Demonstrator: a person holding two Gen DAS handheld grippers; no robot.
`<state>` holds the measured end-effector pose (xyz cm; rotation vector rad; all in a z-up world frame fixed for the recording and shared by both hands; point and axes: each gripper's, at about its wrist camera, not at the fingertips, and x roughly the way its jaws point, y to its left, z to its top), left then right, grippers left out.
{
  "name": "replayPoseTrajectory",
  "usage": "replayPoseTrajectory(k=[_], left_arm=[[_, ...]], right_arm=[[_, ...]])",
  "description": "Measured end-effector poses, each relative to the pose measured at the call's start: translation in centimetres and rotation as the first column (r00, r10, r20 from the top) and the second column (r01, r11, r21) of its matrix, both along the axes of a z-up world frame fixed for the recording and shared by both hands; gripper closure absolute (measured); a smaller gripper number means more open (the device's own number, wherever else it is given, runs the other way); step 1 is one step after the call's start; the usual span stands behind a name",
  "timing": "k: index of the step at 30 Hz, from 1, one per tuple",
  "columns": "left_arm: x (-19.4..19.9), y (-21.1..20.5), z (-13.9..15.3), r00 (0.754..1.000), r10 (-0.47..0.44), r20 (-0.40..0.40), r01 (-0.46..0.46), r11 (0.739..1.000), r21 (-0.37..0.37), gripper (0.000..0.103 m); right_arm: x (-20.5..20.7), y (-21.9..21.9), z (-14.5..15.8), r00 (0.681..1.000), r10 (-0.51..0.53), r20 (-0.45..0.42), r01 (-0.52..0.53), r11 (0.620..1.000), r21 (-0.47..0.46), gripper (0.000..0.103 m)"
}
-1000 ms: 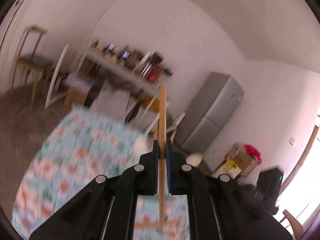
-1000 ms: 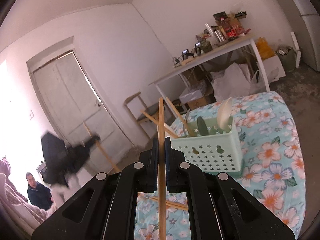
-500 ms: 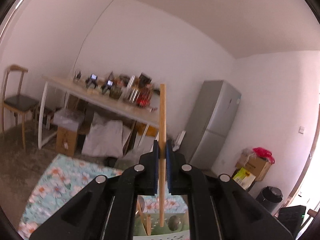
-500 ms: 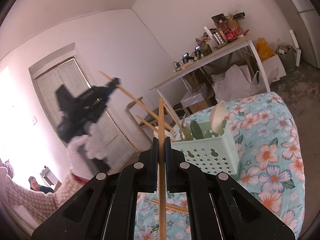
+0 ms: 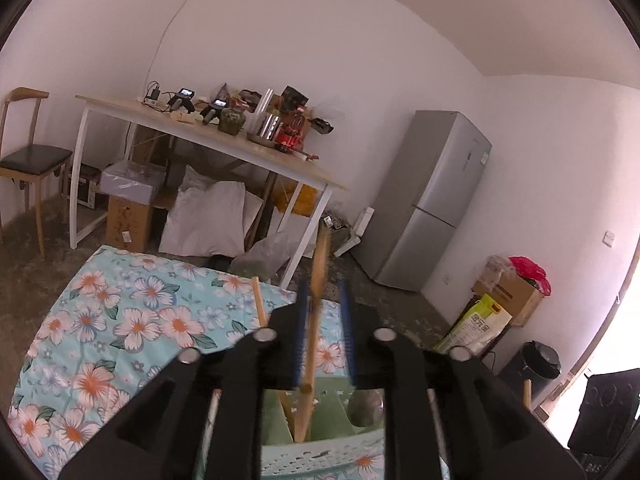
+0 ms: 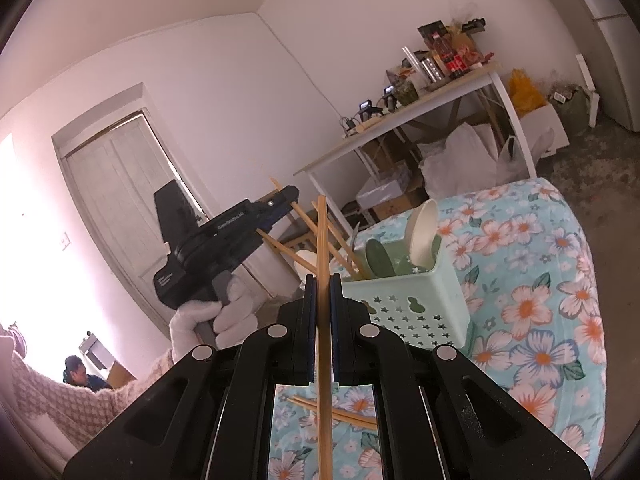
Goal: Organize utensils
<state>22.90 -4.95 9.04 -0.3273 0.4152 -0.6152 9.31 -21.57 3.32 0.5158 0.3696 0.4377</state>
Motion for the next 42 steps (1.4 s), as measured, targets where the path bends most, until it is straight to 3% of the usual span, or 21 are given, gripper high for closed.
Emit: replayPoseTrajectory(k=[6, 11, 18, 26, 30, 34, 42], left_arm=[[-1.5, 0.9, 1.2, 0.999, -0.005, 0.042, 0.006, 1.0, -0.02, 0.056], [-3.7, 3.1, 1.9, 0.998, 0.012, 0.067, -0.01, 0.999, -0.038, 0.047], [-7.3, 5.7, 0.4, 0.997, 0.021, 0.075, -0.025, 0.999, 0.048, 0.033], [-10.6, 9.2, -4.7, 0.998, 0.053, -0.017, -0.051, 0.99, 0.128, 0.029], [-11.6, 10.5, -6.6, 0.997, 0.062, -0.05, -0.053, 0.986, 0.159, 0.029], [-12.0, 11.4, -8.2, 0.995, 0.073, -0.067, -0.059, 0.981, 0.187, 0.028], [-11.7, 12.8, -9.4, 0.991, 0.1, -0.085, -0.082, 0.979, 0.188, 0.028]], right_arm=[[0.4, 0.6, 1.3, 1.0, -0.001, 0.011, 0.001, 1.0, -0.019, 0.098], [1.5, 1.3, 3.3, 0.999, 0.002, 0.045, 0.0, 0.999, -0.048, 0.098], [5.3, 2.5, 6.9, 0.991, 0.011, 0.13, -0.001, 0.997, -0.08, 0.098], [10.9, 3.9, 10.2, 0.972, -0.033, 0.233, 0.06, 0.992, -0.111, 0.098], [13.8, 3.8, 10.4, 0.967, -0.068, 0.246, 0.094, 0.991, -0.096, 0.098], [16.2, 4.0, 9.9, 0.967, -0.085, 0.241, 0.115, 0.987, -0.112, 0.098], [20.1, 5.1, 6.1, 0.98, -0.126, 0.154, 0.163, 0.952, -0.258, 0.098]])
